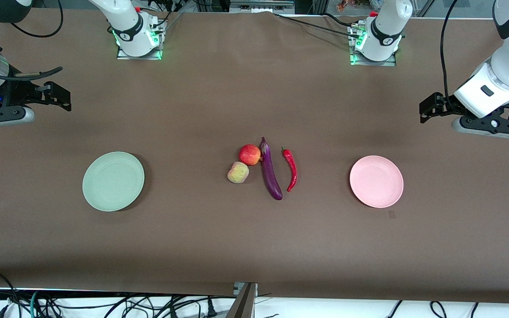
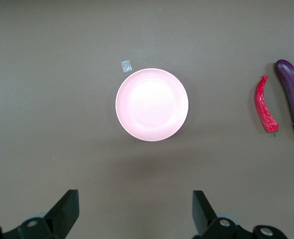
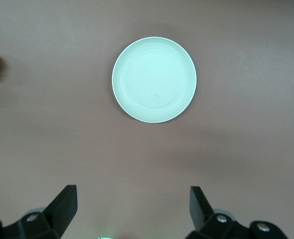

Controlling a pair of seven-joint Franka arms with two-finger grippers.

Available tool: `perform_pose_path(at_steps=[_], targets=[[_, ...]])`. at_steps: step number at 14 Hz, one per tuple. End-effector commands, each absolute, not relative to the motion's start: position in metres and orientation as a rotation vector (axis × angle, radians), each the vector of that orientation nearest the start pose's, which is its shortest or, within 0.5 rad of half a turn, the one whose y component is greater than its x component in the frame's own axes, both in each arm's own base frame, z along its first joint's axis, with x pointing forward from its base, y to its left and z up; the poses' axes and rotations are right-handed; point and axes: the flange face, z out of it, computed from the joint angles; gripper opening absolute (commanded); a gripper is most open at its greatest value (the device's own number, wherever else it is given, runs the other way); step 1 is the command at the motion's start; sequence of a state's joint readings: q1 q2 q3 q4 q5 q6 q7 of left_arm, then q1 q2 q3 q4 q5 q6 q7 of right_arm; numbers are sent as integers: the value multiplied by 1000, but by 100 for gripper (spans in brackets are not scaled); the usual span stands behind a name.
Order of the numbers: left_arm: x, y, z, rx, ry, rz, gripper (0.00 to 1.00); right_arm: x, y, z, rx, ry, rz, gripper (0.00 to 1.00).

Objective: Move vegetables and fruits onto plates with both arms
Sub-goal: 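Reach the left gripper to the red chili pepper and grasp it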

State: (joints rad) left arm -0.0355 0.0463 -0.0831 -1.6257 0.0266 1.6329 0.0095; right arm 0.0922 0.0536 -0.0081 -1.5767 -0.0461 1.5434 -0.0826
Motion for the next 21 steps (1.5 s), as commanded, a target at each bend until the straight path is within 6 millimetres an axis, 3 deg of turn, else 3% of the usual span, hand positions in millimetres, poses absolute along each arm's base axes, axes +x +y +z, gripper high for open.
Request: perform_pose_path(at_steps=[1, 6, 7, 10, 11, 13, 17, 19, 21], targets=[[571, -63, 585, -3107, 232, 60, 100, 566, 40, 596, -3170, -278, 140, 100], [572, -66, 581, -3106, 239, 69, 100, 566, 39, 596, -3170, -275, 140, 100], [580, -68, 560, -3105, 240, 133, 100, 566, 39, 596, -3170, -275, 140, 100], [580, -79, 531, -3091, 275, 278, 100, 566, 39, 596, -3171, -273, 140, 100], [582, -90, 514, -3085, 303, 335, 100, 566, 39, 596, -3170, -275, 140, 100], [586, -132, 479, -3090, 358, 414, 100, 566, 39, 596, -3170, -275, 140, 100], [618, -175, 389, -3250, 0, 445, 100, 566, 38, 596, -3171, -270, 140, 100], [628, -209, 338, -3283, -28, 383, 100, 566, 39, 596, -3171, -270, 140, 100], [626, -246, 297, -3289, -52, 339, 100, 566, 39, 596, -3171, -270, 140, 100]])
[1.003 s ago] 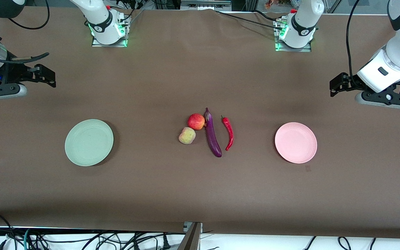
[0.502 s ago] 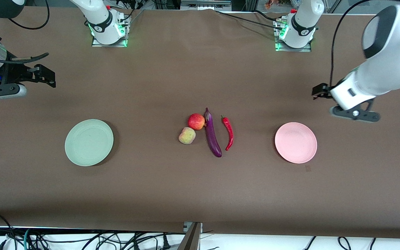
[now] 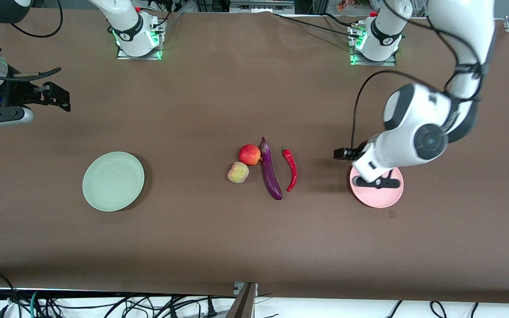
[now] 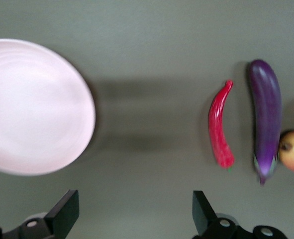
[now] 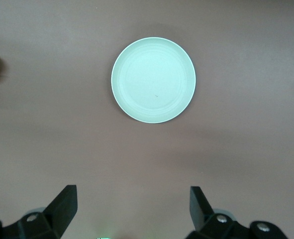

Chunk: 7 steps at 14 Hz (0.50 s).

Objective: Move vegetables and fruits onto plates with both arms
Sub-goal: 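Reach the left gripper to the red chili pepper and grasp it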

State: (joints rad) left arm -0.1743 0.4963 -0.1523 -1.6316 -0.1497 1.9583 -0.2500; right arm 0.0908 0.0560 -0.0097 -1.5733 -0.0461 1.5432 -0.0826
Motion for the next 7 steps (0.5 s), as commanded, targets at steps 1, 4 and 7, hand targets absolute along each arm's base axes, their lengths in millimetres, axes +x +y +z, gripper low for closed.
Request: perform_pose_path(at_steps=[1, 4, 7], targets=[[620, -267, 282, -3290, -78, 315, 100, 566, 39, 596, -3171, -270, 140, 100], [591, -333, 235, -3280, -251, 246, 100, 566, 39, 596, -3171, -270, 140, 100], [573, -374, 200, -3303, -349, 131, 100, 566, 38, 595, -3171, -268, 142, 100]])
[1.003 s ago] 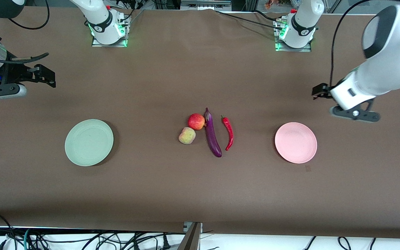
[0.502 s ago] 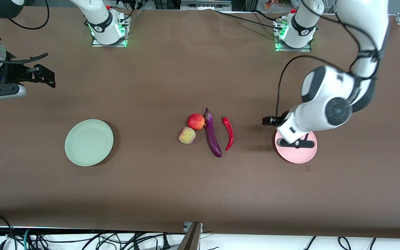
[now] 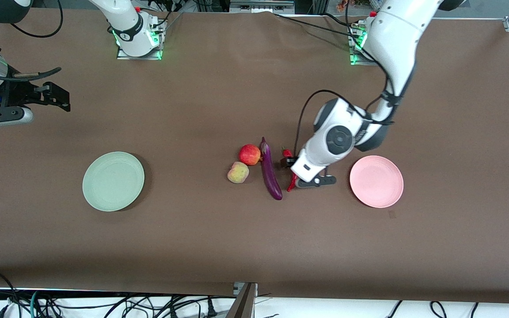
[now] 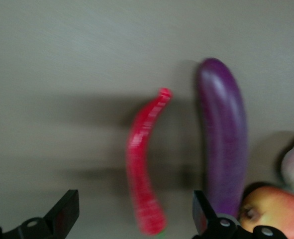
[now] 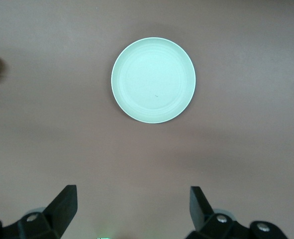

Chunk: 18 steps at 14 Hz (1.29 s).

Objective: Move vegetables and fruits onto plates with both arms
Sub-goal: 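Reach the left gripper to the red chili pepper and grasp it, then carry the chili pepper onto the pink plate and open the left gripper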

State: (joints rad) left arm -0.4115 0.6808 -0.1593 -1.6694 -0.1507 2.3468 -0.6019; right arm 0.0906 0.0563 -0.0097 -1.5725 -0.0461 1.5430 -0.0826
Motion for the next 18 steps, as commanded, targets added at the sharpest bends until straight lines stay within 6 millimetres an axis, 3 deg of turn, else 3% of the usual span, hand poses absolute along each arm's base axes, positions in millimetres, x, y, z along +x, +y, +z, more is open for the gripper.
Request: perform_pose_path(at_steps=[1, 4, 8, 9, 10, 12, 13, 16, 18], targets=[[570, -376, 199, -3298, -344, 129, 100, 566, 39, 596, -3171, -270, 140, 100], [565, -367, 193, -3243, -237, 90, 100, 566, 38, 596, -3171, -268, 140, 100], [560, -363, 185, -3227, -235, 115, 100, 566, 38, 596, -3171, -268, 140, 100], [559, -361, 183, -3224, -237, 120, 81, 566, 38, 595, -3171, -270, 142, 100], [556, -360, 182, -3219, -238, 127, 47, 566, 38, 595, -3171, -270, 142, 100], [558, -360, 187, -3223, -237, 117, 9, 566, 38, 595, -3171, -270, 142, 100], [558, -361, 188, -3224, -235, 115, 0, 566, 38, 595, -3169, -270, 142, 100], [560, -361, 200, -3229, -230, 98, 0, 566, 38, 595, -3171, -268, 142, 100], [567, -343, 223, -3173, -250, 161, 0, 566, 37, 596, -3171, -266, 140, 100]])
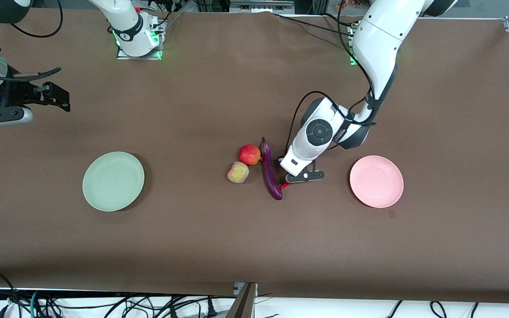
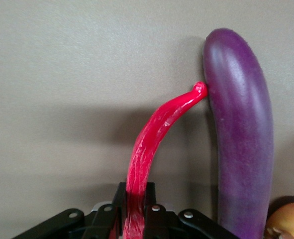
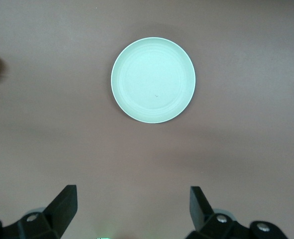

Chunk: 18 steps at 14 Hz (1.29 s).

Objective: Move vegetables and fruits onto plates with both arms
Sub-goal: 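Carry the chili pepper onto the pink plate and open the left gripper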

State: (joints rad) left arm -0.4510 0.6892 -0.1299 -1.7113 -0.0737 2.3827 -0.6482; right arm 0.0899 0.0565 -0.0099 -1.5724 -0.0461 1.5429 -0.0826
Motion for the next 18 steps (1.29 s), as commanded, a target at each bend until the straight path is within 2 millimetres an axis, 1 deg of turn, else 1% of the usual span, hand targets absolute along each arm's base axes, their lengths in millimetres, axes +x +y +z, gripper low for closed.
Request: perform_pose_path(at_steps=[1, 3, 4, 5, 6, 7, 8, 9, 11, 12, 13, 14, 15, 16, 17, 18], targets=[[573, -330, 239, -3139, -269, 190, 0, 566, 37, 595, -3171, -266, 142, 100], [590, -297, 273, -3047, -276, 196, 0, 566, 37, 595, -3170, -265, 142, 100], [596, -288, 285, -2983, -241, 197, 0, 566, 37, 595, -3170, -265, 142, 100], [605, -274, 294, -2909, -222, 192, 0, 566, 37, 595, -3170, -265, 142, 100], [612, -254, 298, -2826, -202, 179, 0, 566, 37, 595, -3170, -265, 142, 100], [617, -237, 299, -2760, -146, 158, 0, 566, 37, 595, -3170, -265, 142, 100], [624, -219, 299, -2733, -66, 159, 0, 566, 37, 595, -3170, -265, 142, 100], [633, -193, 301, -2736, -14, 182, 0, 566, 37, 596, -3170, -263, 140, 100], [650, -130, 300, -2771, 142, 265, 0, 566, 44, 596, -3163, -277, 139, 100], [655, -108, 299, -2784, 222, 289, 0, 566, 44, 596, -3163, -277, 137, 100], [659, -85, 293, -2802, 293, 303, 0, 566, 44, 596, -3161, -280, 134, 100], [662, -69, 280, -2851, 327, 313, 0, 569, 43, 591, -3162, -280, 146, 100], [664, -50, 269, -2892, 336, 333, 0, 574, 44, 578, -3160, -285, 185, 100], [665, -30, 260, -2937, 316, 362, 0, 576, 47, 575, -3160, -293, 195, 100], [665, -25, 255, -3003, 305, 364, 0, 576, 48, 575, -3160, -288, 185, 100], [663, -27, 250, -3051, 298, 379, 0, 579, 47, 571, -3160, -296, 190, 100]])
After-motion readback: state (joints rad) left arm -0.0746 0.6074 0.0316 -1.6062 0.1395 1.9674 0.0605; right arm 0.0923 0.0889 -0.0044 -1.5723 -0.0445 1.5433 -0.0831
